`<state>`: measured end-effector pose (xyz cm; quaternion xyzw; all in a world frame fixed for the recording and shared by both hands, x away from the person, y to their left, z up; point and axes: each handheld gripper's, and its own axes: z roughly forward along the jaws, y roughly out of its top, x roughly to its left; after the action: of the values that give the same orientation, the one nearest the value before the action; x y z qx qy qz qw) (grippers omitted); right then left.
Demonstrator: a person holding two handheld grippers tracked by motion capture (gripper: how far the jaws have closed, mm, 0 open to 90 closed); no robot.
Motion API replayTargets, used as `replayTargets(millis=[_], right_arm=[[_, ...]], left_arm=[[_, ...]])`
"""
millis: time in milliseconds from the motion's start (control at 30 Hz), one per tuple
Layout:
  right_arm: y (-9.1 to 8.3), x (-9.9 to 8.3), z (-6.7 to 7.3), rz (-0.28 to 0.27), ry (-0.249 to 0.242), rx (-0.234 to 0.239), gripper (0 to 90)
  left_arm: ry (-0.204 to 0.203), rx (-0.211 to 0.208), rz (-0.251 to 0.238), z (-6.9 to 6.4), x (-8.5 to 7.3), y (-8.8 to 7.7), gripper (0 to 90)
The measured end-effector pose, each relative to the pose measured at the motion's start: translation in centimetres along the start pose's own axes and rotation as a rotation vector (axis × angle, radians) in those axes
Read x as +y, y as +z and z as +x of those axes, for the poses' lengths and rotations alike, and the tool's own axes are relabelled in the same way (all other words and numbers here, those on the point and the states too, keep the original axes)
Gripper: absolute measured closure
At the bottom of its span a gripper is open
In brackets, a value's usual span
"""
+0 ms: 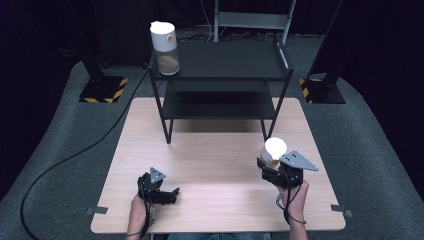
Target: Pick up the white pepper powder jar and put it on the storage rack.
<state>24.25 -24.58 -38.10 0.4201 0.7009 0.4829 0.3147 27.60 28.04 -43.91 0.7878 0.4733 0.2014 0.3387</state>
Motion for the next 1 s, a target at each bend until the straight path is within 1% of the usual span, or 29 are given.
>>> replayTargets(millis=[567, 800, 1000], right_arm=[[1.2, 1.6, -1.2, 0.000, 0.012, 0.003, 29.8], [1.7, 2.4, -1.3, 0.008, -0.008, -0.002, 29.8], [2.3, 3.0, -1.6, 0.016, -0.008, -0.004, 29.8]], left_arm=[[0.000, 0.000, 0.000, 0.0, 0.0, 0.0, 0.7], [0.000, 0.000, 0.000, 0.0, 0.0, 0.0, 0.7], [0.000, 0.000, 0.000, 0.0, 0.0, 0.0, 0.7]])
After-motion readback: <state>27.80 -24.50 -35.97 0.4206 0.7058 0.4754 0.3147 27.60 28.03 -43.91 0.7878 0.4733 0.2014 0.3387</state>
